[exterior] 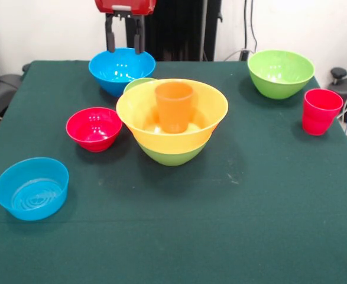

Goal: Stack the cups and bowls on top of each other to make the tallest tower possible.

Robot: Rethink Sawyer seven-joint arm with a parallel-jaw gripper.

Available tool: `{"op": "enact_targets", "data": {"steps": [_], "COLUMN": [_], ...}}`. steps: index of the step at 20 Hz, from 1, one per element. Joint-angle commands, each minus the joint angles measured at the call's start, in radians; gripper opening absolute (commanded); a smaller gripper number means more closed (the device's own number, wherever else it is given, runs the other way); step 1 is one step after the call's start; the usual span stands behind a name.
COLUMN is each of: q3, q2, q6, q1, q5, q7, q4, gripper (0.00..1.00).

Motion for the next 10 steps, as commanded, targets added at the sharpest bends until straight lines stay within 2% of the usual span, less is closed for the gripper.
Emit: {"op": "enact_targets", "data": {"steps": [1, 10], "q3": [-0.048, -0.192], "q2": [0.082, 0.156], "q6": [0.004, -0.103], "q1": [0.025, 0.129], "q5": [-0.114, -0.199], "q7": [-0.009, 0.062], "q4": [0.104, 0.046], "gripper": [1.0, 1.0]}}
